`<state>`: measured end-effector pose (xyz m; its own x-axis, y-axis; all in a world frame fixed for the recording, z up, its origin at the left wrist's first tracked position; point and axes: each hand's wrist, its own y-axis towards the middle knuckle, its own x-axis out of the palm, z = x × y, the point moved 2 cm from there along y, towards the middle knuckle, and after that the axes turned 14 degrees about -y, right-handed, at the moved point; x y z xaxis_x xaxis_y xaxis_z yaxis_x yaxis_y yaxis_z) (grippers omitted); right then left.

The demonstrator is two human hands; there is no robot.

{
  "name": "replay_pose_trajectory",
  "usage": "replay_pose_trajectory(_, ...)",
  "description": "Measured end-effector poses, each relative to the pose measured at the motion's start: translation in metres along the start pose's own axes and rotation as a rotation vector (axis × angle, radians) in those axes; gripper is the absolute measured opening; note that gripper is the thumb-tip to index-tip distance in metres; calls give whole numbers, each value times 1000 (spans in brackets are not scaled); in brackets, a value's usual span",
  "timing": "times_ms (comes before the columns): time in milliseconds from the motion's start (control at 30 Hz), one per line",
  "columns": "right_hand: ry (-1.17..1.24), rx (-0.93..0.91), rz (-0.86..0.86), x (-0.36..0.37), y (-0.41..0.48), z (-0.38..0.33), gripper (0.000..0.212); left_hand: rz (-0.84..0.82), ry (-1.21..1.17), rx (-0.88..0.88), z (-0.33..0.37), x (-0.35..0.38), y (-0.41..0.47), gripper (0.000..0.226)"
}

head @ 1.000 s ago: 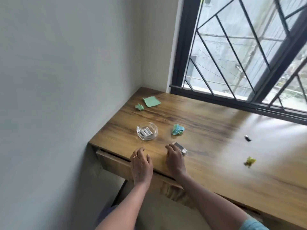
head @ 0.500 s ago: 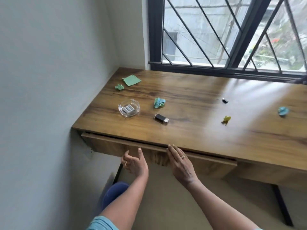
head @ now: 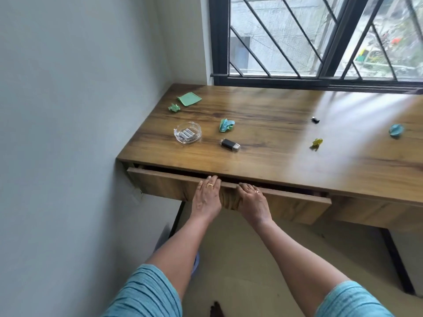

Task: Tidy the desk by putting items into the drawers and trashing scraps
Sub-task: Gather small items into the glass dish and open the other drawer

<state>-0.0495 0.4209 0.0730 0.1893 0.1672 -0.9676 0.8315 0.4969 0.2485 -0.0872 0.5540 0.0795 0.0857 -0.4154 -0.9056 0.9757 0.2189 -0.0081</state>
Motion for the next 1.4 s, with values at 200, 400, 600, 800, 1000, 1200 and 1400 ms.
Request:
replay_pose_trajectory(200,48,143,-93,-21,-22,-15,29,64,-35,-41,7,-15,-25,29)
replay_pose_trajectory(400,-5,84,-219,-38,-64,-37,27,-1,-55,-174,10,-40,-57,44)
replay_pose_trajectory(600,243,153,-542,-37,-102,-54,23,-129,-17,-226,-3,-38,-105,33)
replay_pose_trajectory(800,432,257,-701,-51,-126,-64,25,-214,10,-237,-5,-47,-141,29)
replay_pose_trajectory(1000,493,327,-777,-54,-148,-72,22,-308,-28,-244,-10,-49,-165,26)
replay_pose_trajectory(1200,524,362,-907,-61,-170,-83,8,-453,-44,-251,-20,-45,-187,17)
replay_pose_trajectory(1400,529,354,-999,-68,-191,-94,9,-689,-111,-323,-23,-48,-202,11)
